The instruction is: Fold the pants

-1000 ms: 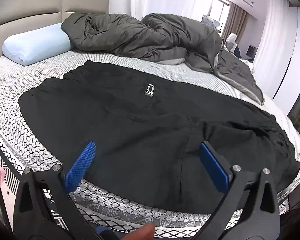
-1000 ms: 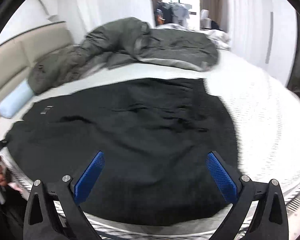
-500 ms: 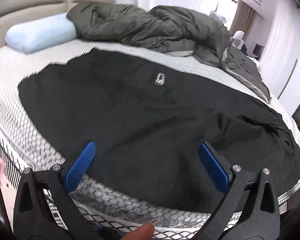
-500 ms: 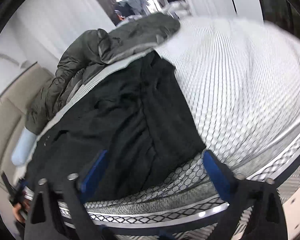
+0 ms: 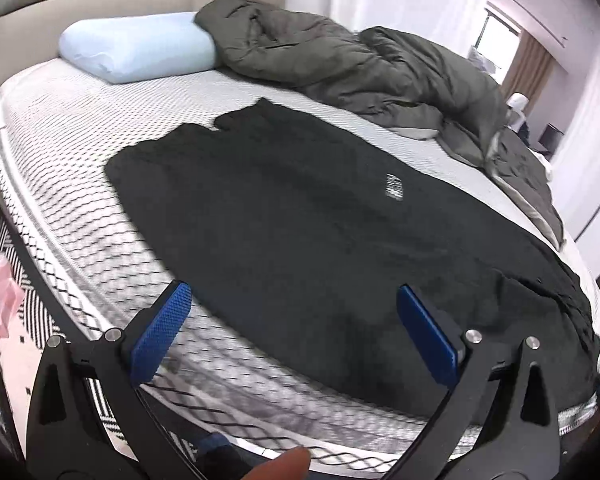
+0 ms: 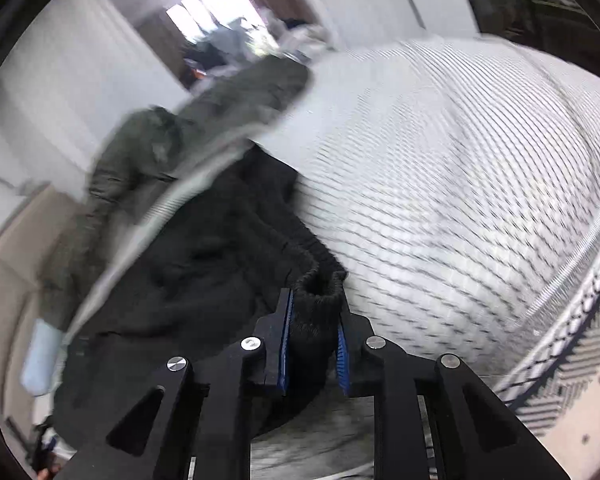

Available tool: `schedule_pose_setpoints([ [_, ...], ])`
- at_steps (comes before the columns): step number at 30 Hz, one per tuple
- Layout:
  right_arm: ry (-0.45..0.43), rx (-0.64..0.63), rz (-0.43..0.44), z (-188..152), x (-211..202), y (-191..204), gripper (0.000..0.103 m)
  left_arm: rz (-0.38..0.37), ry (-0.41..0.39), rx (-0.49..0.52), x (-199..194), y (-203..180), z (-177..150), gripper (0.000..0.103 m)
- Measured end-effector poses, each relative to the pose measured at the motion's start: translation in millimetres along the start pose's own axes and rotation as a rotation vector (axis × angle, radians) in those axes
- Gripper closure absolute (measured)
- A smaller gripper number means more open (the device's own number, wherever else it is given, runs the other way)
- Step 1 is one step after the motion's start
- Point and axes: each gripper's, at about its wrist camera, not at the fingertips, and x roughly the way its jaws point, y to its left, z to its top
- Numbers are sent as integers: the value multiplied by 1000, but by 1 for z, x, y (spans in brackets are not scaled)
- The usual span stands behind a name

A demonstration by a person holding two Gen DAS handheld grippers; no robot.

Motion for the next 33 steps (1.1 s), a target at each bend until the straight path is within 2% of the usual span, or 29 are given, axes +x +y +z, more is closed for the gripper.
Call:
schedule_pose_setpoints([
  [2,-9,36,11,-5,5,-4,85,-2,11,-39,0,14,4,1],
  [4,-49,56,42,-9,-5,-5,74,6,16,-64,0,30,10,1],
  [6,-36,99,91,-13,-10,-9,66,17,2,-80,-1,43,16,1],
  [9,-22,112,152,-22,-15,-7,62,-22,14,-134,3,63,26,5],
  [10,-21,103,157,-25,-17,-5,61,-40,29,-151,7,69,29,9],
  [11,-22,99,161,-31,-22,-7,60,-58,58,-162,15,73,30,20],
  [13,-16,102,168,-36,-22,-5,59,-80,107,-186,30,79,33,31],
  [15,-7,112,170,-39,-22,-6,59,-74,108,-194,41,83,38,34],
  [19,-7,109,169,-46,-27,-8,59,-66,82,-197,51,85,53,35],
  [21,-7,106,168,-46,-30,-10,59,-57,66,-181,57,85,66,44],
  [26,3,124,155,-34,-14,-3,59,-62,77,-184,84,90,93,96],
  [27,3,128,153,-32,-11,-1,59,-73,76,-206,88,94,96,98],
  [29,-7,137,140,-27,-6,2,61,-94,61,-223,90,95,100,101],
  [31,-1,111,97,-20,-1,8,82,-98,29,-214,79,97,96,102],
  [33,-30,72,98,-16,-7,15,87,-85,-2,-207,69,99,94,102],
])
